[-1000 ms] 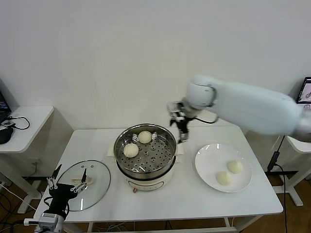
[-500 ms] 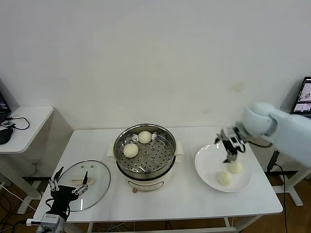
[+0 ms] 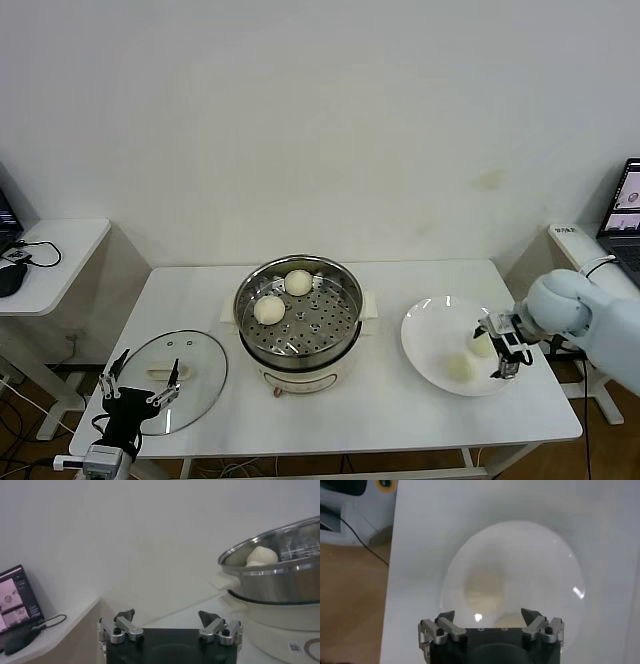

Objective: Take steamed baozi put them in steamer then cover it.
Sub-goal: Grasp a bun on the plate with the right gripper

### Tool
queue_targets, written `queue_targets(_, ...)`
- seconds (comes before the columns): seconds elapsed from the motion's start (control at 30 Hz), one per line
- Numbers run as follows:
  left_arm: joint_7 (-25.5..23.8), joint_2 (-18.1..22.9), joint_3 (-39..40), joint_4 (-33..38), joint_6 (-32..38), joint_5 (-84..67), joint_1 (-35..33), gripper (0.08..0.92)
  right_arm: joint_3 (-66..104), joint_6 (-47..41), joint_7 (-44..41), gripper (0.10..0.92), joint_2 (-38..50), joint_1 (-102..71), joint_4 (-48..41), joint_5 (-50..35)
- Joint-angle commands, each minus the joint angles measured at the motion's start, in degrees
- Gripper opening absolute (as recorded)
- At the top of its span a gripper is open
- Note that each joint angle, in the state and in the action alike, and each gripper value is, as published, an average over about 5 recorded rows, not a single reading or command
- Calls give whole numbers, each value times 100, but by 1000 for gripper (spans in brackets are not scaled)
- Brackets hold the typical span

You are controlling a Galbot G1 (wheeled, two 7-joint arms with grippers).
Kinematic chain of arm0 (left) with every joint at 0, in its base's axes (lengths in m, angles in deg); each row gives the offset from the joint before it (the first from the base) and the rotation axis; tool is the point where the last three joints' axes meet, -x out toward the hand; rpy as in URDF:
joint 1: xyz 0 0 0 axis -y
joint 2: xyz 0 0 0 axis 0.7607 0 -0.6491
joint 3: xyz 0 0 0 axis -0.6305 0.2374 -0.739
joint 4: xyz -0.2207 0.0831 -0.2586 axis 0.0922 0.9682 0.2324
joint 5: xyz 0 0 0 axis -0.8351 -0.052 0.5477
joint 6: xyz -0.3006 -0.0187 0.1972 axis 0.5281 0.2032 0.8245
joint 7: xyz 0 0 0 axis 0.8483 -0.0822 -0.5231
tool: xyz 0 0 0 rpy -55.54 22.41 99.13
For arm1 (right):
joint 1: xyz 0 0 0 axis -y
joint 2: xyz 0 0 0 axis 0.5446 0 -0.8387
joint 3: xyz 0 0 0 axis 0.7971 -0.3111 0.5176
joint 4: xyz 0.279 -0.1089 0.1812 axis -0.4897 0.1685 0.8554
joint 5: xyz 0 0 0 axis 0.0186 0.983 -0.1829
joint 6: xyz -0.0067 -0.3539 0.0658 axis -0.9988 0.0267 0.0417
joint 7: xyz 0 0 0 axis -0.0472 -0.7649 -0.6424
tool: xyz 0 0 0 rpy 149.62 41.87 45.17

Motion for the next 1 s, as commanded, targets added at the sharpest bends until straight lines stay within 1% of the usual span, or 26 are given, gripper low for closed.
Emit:
queue_targets(0.03, 3, 2, -21, 3, 20, 3, -37, 823, 721, 92, 121, 823, -92, -959, -424, 327)
queue_targets(0.73, 2, 17, -87, -15, 12, 14, -43, 823, 636, 42, 387, 822, -1038, -892, -1035, 247)
queue_targets(0.83, 3, 22, -89, -11, 11, 14, -40, 823, 617, 20, 375, 813, -1090, -879, -1072, 243)
queue_targets(1.0, 3, 39, -75, -9, 10, 18, -29, 823, 604, -25, 326, 764, -1117, -870, -1089, 229)
